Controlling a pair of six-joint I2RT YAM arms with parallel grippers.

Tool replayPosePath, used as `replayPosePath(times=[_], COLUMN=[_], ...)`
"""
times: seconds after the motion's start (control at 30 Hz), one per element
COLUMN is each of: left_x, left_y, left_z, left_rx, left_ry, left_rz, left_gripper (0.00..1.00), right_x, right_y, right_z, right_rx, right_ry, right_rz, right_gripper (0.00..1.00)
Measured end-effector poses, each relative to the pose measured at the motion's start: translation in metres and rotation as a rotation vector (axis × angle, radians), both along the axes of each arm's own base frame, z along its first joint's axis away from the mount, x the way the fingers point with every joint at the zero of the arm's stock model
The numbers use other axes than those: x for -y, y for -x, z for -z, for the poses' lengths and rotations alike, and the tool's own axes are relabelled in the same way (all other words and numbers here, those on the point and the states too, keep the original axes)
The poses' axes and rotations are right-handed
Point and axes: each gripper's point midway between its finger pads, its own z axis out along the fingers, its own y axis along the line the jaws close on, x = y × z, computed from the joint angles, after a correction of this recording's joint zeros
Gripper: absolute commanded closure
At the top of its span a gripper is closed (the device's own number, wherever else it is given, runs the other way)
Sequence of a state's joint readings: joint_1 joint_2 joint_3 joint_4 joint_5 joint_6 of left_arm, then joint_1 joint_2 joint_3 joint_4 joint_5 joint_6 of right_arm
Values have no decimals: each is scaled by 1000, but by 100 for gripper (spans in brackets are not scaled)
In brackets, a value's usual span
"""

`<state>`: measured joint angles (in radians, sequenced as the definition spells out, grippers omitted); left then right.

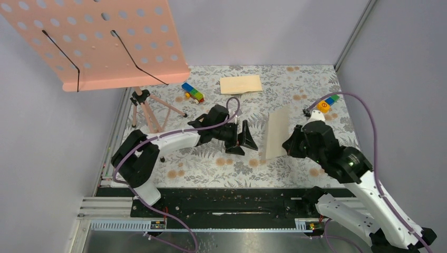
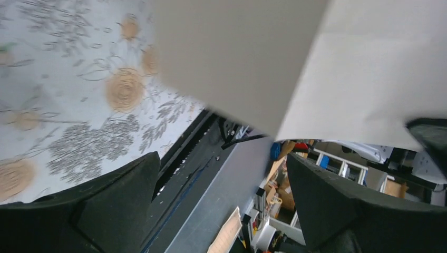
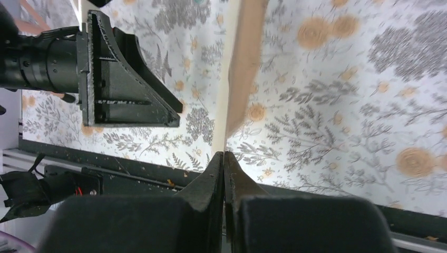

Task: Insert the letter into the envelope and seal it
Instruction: Fold the letter at the center of the board.

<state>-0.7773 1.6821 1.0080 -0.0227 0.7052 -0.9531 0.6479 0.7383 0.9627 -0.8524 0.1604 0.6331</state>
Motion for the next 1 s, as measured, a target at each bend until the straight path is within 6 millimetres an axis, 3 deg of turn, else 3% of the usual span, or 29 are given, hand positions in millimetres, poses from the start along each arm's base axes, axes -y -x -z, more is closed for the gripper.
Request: replayPosePath(times=[0.13,0.37,0.5,0.67,0.77,0.9,1.0], left_x=[-23,-54,-67,-92,-106,-113,-114], left_y=[-18,-31,-36,-41,-39,-35,-33], left_z=[-6,-23,-28,-11,0,6,9], left_rx=[39,111,142,116,93,80,74], left_ry=[-32,-71,-87,-149,-190,-216,-221], left_rz=[-60,-124,-157,-228,-259,-264,-263], left_gripper=[6,6,6,6,6,6,7], right_x=[14,14,-3,-39,-55,-73,-76], right_y=[-3,-11,-20,-19,-14,-16,-18], right_z=[-35,-45,-24,40,65,78,82], right_rx=[69,47,-31,-194,-269,-284,-279], right_ry=[54,148,165,161,153,101,84], right_rz=[6,-25,-72,-156,-196,-218,-211], right_gripper=[100,100,100,100,100,100,100])
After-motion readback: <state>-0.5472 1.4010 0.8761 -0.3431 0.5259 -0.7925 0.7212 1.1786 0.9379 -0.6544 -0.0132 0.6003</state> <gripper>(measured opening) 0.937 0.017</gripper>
